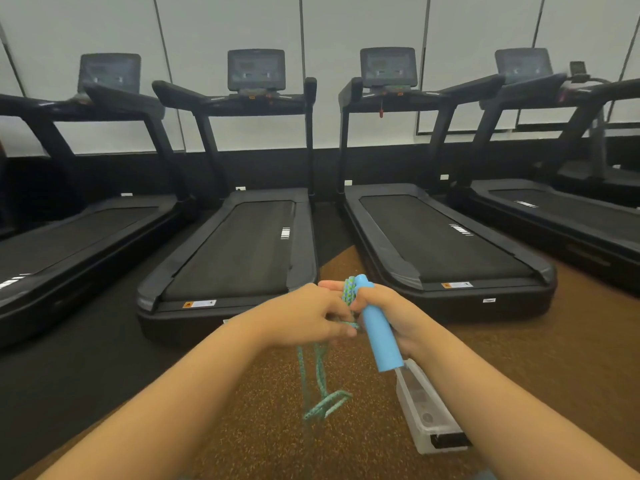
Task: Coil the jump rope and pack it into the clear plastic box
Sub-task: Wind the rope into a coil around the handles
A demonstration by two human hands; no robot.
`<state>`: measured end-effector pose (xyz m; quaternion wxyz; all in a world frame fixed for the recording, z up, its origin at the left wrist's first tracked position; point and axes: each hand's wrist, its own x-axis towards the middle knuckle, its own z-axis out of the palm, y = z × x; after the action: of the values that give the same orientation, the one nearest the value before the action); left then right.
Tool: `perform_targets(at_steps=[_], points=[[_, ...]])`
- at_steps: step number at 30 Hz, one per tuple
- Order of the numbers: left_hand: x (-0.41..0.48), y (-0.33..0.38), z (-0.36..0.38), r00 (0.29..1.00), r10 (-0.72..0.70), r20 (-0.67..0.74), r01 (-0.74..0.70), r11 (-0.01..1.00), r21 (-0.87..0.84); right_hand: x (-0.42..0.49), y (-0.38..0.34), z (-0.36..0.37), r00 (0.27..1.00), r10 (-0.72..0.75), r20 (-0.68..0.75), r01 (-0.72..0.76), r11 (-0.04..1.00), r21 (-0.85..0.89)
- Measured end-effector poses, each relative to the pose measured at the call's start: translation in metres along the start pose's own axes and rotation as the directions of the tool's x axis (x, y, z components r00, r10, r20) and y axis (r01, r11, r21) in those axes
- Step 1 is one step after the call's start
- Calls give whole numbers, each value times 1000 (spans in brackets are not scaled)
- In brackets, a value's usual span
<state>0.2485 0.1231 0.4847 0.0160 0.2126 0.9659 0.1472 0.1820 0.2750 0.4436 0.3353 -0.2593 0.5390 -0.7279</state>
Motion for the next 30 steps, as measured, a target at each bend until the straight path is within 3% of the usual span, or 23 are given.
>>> perform_targets(at_steps=[7,12,14,17,19,24,30], points=[[-4,8,-14,998,23,65,-27,997,71,-12,-1,-2,1000,-1,23,2,1000,-17],[-6,19,-13,997,-10,79,-5,982,188,-16,7,-7,999,-47,26,38,963,269],[-6,22,-13,997,0,76,-16,978,210,-18,9,-7,999,-41,19,37,978,205],[-2,23,-17,999,21,27,-27,975,220,-23,13,-6,995,38,-91,-46,996,-82],[-1,23,-21,1000,21,15,-24,977,213,-24,15,-10,994,69,-80,-84,975,-207],[3,18,-26,999,39,36,-44,987,155,-33,8,-4,978,82,194,-42,978,-205],[6,10,-34,997,61,55,-61,998,5,-33,14,-1,919,176,352,-83,961,-265]])
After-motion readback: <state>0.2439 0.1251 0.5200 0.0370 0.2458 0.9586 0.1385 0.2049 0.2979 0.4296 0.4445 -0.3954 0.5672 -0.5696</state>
